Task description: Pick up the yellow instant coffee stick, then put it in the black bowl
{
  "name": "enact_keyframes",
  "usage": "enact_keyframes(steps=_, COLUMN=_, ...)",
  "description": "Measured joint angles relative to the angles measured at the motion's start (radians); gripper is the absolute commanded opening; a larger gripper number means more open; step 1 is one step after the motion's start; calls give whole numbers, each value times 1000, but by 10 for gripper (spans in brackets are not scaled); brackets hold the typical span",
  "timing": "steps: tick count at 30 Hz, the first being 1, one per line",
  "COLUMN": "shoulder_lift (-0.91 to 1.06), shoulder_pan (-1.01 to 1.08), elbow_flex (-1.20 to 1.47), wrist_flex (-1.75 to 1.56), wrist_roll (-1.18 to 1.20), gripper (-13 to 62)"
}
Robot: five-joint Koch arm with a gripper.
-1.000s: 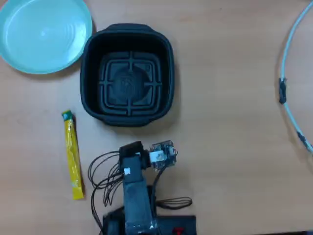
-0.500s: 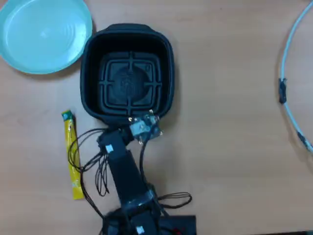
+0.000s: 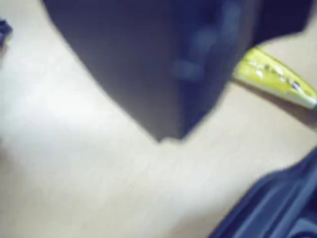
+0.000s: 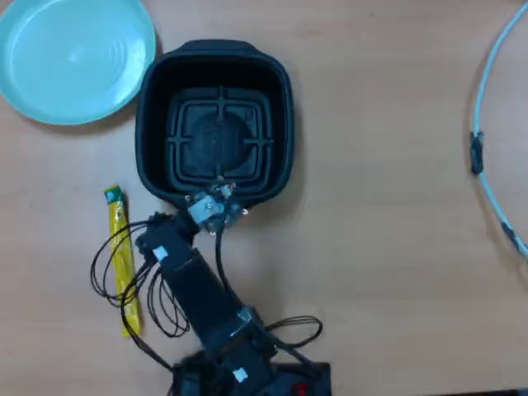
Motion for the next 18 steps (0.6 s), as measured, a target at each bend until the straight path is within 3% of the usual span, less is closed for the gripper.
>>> enact_keyframes(steps=6, shoulder_lift=-86, shoulder_pan=-112, elbow_flex=-78, wrist_flex=0, wrist_roll=0, gripper=14)
enact_keyframes(steps=18, shoulder_lift=-238, shoulder_pan=-259, elbow_flex=-94, wrist_flex=0, wrist_roll=41, gripper=118)
